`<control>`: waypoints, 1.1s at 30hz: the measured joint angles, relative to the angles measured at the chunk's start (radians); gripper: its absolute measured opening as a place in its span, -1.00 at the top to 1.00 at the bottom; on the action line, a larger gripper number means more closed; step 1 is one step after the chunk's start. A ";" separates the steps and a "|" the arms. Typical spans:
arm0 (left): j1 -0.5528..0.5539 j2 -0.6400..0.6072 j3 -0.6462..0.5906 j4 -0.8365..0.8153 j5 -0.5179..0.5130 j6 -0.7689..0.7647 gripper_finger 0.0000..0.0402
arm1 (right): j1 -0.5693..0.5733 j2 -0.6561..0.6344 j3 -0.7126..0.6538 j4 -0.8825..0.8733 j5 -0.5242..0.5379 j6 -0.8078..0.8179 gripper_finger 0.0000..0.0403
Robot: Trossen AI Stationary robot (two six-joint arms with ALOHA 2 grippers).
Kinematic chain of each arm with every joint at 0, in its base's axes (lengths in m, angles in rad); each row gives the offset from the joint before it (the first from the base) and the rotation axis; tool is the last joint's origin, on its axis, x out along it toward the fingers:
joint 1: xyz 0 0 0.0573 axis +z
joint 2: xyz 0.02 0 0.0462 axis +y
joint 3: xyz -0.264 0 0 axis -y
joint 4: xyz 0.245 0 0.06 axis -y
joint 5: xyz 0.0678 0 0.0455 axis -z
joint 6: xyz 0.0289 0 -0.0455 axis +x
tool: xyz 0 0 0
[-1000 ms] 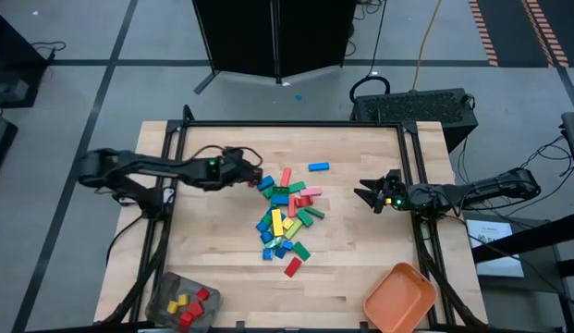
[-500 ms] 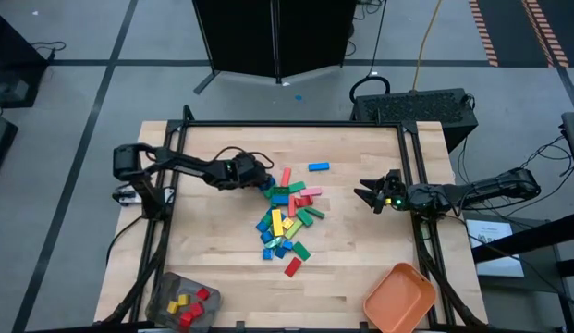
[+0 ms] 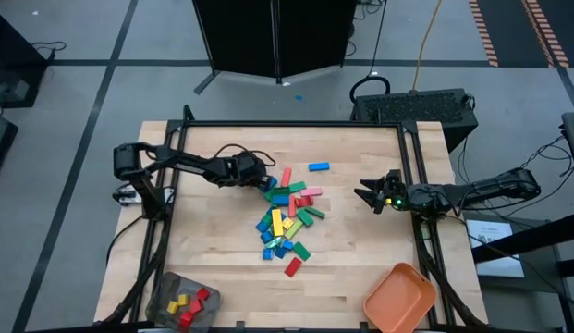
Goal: Sort blocks by size
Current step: Put the red rectangular block into the orange bin
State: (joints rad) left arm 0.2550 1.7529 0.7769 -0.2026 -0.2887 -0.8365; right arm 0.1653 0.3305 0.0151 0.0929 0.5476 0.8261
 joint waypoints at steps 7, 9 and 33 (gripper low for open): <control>0.000 -0.066 0.032 -0.044 0.068 0.047 0.56 | 0.000 -0.001 0.000 0.081 -0.031 -0.008 -0.64; -0.006 -0.104 0.057 -0.050 0.106 0.082 0.56 | 0.000 -0.001 0.000 0.117 -0.035 -0.013 -0.64; -0.158 -0.252 0.283 0.452 0.193 0.320 0.56 | -0.041 0.180 0.265 0.197 0.027 -0.414 -0.64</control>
State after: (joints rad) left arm 0.0971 1.5012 1.0596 0.2493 -0.0957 -0.5167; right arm 0.1246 0.5101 0.2805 0.2900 0.5747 0.4124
